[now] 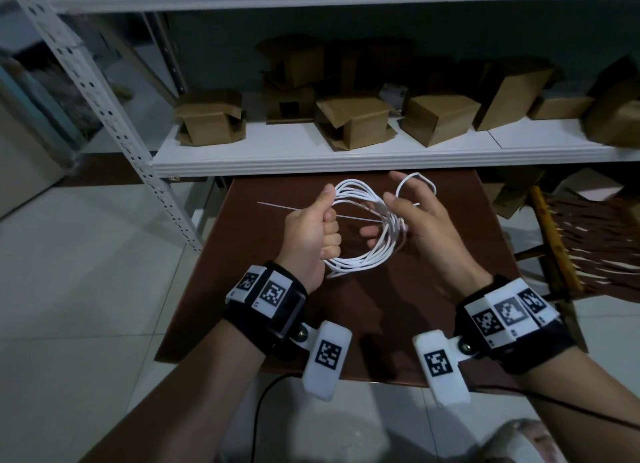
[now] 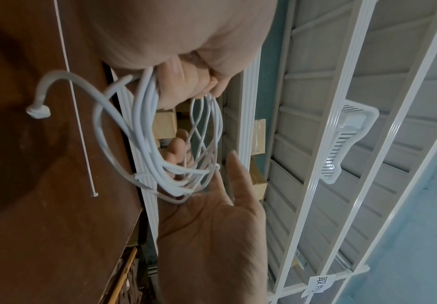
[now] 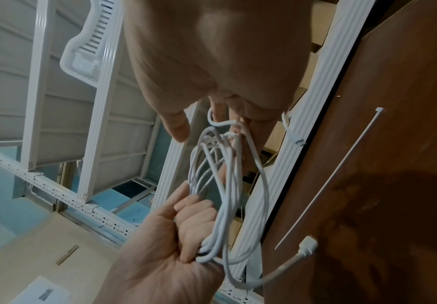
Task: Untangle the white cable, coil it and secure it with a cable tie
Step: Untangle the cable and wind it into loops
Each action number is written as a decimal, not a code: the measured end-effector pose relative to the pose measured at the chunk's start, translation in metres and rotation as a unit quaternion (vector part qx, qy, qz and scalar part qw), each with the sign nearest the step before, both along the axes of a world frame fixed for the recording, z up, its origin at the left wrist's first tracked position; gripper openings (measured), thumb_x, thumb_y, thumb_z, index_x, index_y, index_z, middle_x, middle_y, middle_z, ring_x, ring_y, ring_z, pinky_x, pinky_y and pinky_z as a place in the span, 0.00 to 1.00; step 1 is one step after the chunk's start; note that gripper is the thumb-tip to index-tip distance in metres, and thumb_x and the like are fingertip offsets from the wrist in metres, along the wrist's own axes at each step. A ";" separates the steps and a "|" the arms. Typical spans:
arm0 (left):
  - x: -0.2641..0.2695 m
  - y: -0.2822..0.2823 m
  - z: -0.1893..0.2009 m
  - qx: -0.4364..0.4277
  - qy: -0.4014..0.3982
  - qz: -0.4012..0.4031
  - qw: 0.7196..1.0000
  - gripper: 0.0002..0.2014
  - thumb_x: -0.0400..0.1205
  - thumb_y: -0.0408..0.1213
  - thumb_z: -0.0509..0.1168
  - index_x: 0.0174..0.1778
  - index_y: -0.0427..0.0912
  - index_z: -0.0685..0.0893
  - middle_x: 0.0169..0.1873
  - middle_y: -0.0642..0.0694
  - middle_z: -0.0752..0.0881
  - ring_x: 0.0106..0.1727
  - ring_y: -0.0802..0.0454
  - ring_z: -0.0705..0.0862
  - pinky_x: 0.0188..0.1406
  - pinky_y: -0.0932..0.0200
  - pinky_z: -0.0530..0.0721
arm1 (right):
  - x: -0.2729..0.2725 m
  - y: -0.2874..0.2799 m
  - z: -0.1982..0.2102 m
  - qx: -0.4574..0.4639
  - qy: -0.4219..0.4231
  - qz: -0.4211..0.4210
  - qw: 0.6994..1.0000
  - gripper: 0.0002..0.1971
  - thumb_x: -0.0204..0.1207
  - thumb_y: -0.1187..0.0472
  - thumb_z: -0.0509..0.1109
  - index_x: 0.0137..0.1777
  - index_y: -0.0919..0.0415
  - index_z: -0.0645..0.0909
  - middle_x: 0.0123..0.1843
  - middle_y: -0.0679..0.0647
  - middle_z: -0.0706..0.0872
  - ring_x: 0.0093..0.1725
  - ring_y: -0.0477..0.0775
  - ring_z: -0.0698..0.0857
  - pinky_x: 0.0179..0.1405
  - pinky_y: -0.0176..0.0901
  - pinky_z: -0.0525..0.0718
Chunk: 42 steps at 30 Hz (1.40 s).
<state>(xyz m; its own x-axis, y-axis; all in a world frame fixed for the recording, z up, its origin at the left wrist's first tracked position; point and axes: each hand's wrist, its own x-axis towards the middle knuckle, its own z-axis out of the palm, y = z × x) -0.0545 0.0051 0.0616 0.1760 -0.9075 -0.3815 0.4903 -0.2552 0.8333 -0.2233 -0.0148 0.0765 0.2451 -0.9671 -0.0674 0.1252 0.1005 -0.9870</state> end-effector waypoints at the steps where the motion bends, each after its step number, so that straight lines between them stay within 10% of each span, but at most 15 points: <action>1: 0.000 0.000 0.000 -0.003 -0.009 0.000 1.000 0.25 0.88 0.53 0.69 0.30 0.48 0.70 0.19 0.55 0.61 0.17 0.60 0.57 0.11 0.65 0.55 | -0.001 0.000 0.001 0.001 -0.005 0.005 1.000 0.26 0.86 0.61 0.72 0.82 0.49 0.71 0.59 0.63 0.94 0.50 0.74 0.94 0.55 0.72 0.91; 7: -0.005 0.001 -0.001 -0.041 -0.130 -0.018 0.990 0.25 0.88 0.52 0.70 0.29 0.48 0.70 0.18 0.56 0.63 0.17 0.60 0.59 0.14 0.67 0.55 | 0.001 0.002 -0.003 -0.022 0.033 0.046 0.998 0.37 0.81 0.67 0.77 0.86 0.50 0.65 0.52 0.66 0.94 0.34 0.63 0.89 0.35 0.50 0.90; 12: -0.011 0.002 -0.004 -0.043 -0.175 -0.058 0.982 0.26 0.88 0.53 0.69 0.28 0.48 0.69 0.20 0.54 0.63 0.18 0.59 0.58 0.16 0.66 0.55 | -0.001 -0.001 -0.012 -0.007 0.054 0.040 0.998 0.17 0.84 0.69 0.74 0.70 0.71 0.78 0.36 0.59 0.80 0.24 0.46 0.78 0.22 0.37 0.77; 17: -0.012 0.001 -0.006 -0.038 -0.138 -0.092 0.985 0.24 0.87 0.52 0.71 0.30 0.48 0.72 0.22 0.54 0.61 0.19 0.60 0.57 0.15 0.66 0.53 | 0.004 0.003 -0.018 0.007 0.029 0.032 0.999 0.12 0.88 0.67 0.69 0.62 0.79 0.79 0.31 0.57 0.68 0.25 0.49 0.65 0.21 0.39 0.60; 23: -0.015 0.003 -0.007 -0.081 -0.143 -0.107 0.981 0.04 0.80 0.24 0.70 0.45 0.36 0.83 0.25 0.51 0.64 0.21 0.59 0.60 0.17 0.64 0.57 | 0.004 0.002 -0.012 -0.041 0.029 -0.001 0.999 0.05 0.87 0.68 0.69 0.58 0.70 0.82 0.28 0.53 0.72 0.22 0.46 0.67 0.18 0.34 0.66; 27: -0.019 -0.002 -0.017 -0.049 -0.256 -0.054 0.964 0.07 0.77 0.26 0.70 0.42 0.39 0.79 0.25 0.48 0.72 0.22 0.53 0.70 0.19 0.62 0.69 | 0.007 0.007 -0.014 -0.071 0.026 -0.014 0.997 0.09 0.87 0.70 0.68 0.64 0.73 0.80 0.25 0.46 0.78 0.20 0.44 0.71 0.18 0.35 0.69; 32: -0.013 -0.011 -0.038 -0.062 -0.328 -0.029 0.942 0.14 0.74 0.56 0.65 0.46 0.51 0.86 0.37 0.42 0.87 0.40 0.30 0.87 0.44 0.35 0.89 | 0.012 0.013 -0.015 -0.087 0.025 0.004 0.996 0.09 0.88 0.69 0.68 0.66 0.70 0.80 0.27 0.48 0.79 0.21 0.45 0.70 0.20 0.39 0.68; 37: -0.008 -0.015 -0.033 -0.034 -0.413 -0.101 0.904 0.30 0.77 0.67 0.57 0.61 0.50 0.91 0.59 0.41 0.93 0.64 0.37 0.89 0.67 0.36 0.86 | 0.011 0.014 -0.013 -0.106 0.042 -0.005 0.994 0.09 0.87 0.71 0.68 0.65 0.70 0.81 0.25 0.42 0.79 0.20 0.41 0.70 0.19 0.35 0.69; 42: -0.007 0.000 -0.021 0.043 -0.481 -0.175 0.858 0.27 0.95 0.53 0.50 0.75 0.34 0.80 0.68 0.31 0.84 0.72 0.28 0.81 0.72 0.41 0.79 | 0.012 0.017 -0.015 -0.122 0.050 0.005 0.991 0.09 0.87 0.72 0.68 0.64 0.70 0.82 0.25 0.41 0.79 0.21 0.39 0.70 0.21 0.32 0.70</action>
